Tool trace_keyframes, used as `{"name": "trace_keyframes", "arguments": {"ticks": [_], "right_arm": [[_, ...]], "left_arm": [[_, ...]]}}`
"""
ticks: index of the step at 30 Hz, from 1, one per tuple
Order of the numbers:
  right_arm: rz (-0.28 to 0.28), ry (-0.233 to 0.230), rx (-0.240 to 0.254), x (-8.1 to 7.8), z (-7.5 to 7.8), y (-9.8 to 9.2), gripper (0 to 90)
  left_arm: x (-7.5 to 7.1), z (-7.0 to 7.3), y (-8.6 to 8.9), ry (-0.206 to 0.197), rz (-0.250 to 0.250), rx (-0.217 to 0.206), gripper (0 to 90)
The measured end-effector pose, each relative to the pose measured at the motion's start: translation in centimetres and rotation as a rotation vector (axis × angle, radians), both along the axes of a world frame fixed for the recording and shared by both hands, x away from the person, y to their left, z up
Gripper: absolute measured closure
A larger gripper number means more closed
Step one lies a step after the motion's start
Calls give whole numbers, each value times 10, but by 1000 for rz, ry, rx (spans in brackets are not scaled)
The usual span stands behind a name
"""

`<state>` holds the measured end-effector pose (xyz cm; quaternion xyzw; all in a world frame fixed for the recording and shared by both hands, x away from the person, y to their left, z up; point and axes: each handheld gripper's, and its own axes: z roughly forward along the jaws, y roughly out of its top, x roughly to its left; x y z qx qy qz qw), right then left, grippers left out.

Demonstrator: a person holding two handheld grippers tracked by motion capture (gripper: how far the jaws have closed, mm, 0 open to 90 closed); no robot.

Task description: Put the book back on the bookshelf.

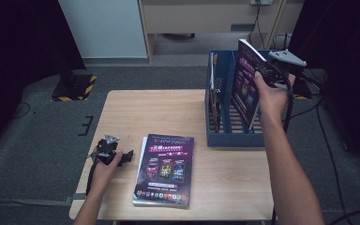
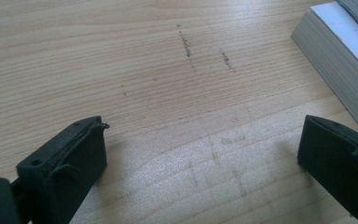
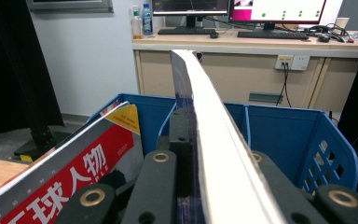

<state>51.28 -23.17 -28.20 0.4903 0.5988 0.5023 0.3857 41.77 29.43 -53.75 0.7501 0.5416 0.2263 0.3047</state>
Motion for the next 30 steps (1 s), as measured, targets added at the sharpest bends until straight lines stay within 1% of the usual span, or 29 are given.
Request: {"name": "trace_keyframes", "arguments": {"ticks": [4,11,18,30], "right_arm": [[-6,-3,-4,1,-1,0,827],[-11,-12,7,2,-3,1,827],[-22,-27,15,5,-11,2,827],[-31,-43,5,10,-28,6,827]], "left_arm": [[0,0,0,0,0,0,2],[0,0,0,1,2,0,0],[0,0,0,1,2,0,0],[0,0,0,4,0,3,0]]}}
